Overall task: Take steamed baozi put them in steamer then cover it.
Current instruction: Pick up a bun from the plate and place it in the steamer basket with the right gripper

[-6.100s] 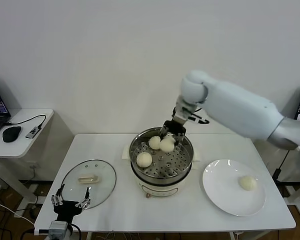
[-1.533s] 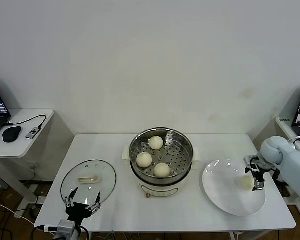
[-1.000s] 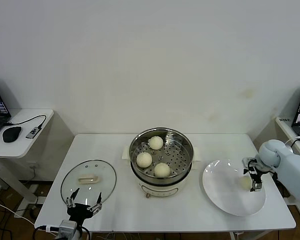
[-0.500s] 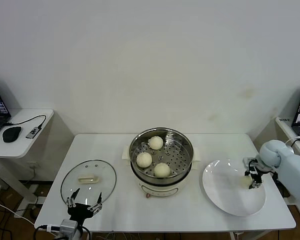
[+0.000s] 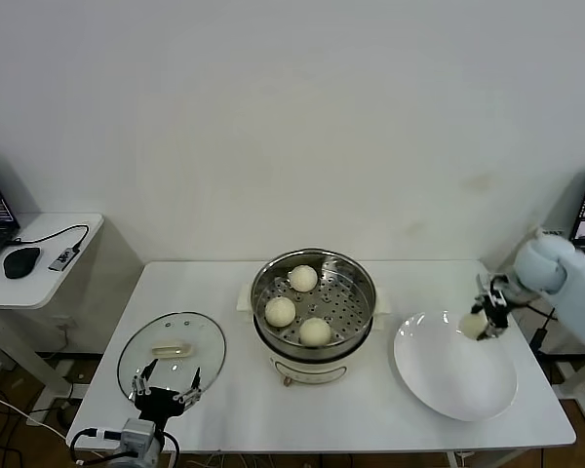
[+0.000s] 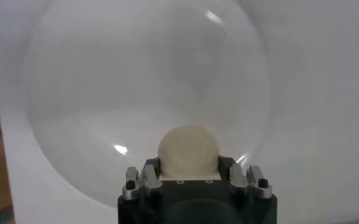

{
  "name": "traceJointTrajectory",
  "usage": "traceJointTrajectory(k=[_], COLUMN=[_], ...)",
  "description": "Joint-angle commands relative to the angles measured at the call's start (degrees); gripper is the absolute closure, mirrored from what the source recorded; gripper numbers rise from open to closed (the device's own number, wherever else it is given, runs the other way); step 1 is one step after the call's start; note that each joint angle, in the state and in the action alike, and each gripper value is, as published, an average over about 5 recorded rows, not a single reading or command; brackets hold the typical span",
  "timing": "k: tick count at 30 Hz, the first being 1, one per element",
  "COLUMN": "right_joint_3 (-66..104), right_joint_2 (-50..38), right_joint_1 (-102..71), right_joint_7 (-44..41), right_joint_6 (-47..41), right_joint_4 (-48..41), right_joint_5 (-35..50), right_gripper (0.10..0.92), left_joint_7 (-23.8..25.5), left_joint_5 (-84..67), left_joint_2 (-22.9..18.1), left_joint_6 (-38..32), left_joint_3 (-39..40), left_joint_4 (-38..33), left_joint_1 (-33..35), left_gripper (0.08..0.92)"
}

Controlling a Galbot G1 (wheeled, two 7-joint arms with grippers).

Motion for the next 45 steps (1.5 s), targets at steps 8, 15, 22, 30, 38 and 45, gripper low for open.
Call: traceJointTrajectory(k=[8, 15, 22, 30, 38, 45], right_joint_3=[-32.96, -34.41, -32.98, -32.26, -29.49, -28.13], right_joint_2=[14.67, 22.02, 26.98, 29.39, 29.69, 29.52], right_joint_1=[38.18, 37.23, 33.01, 27.98, 22.21, 19.9], right_joint_7=[0.69, 2.79, 4.44, 5.05, 5.77, 5.89], right_joint_6=[-11.89, -14.72, -16.64, -16.7, -17.01, -16.78], right_joint_4=[4.11, 1.08, 0.18, -2.79, -5.87, -6.48], right_joint_5=[29.76, 32.63, 34.4, 28.48, 25.53, 23.11], right_gripper=[0.448, 0.448, 0.448, 0.448, 0.448, 0.448], left_joint_7=[-0.07, -0.06, 0.02, 0.17, 0.44, 0.32], left_joint_5=[0.05, -0.85, -0.98, -1.23, -1.72, -1.63], left_joint_2=[-0.23, -0.26, -0.13, 0.04, 0.24, -0.12], left_joint_6=[0.33, 0.33, 0.34, 0.44, 0.77, 0.77], left_joint_3=[-0.35, -1.14, -1.44, -1.7, -2.04, -1.63], left_joint_4=[-1.71, -2.75, -2.74, -2.55, -2.21, -1.86], left_joint_1=[-0.88, -0.44, -0.51, -0.48, -0.42, -0.45], left_gripper=[0.177, 0.177, 0.177, 0.177, 0.177, 0.177])
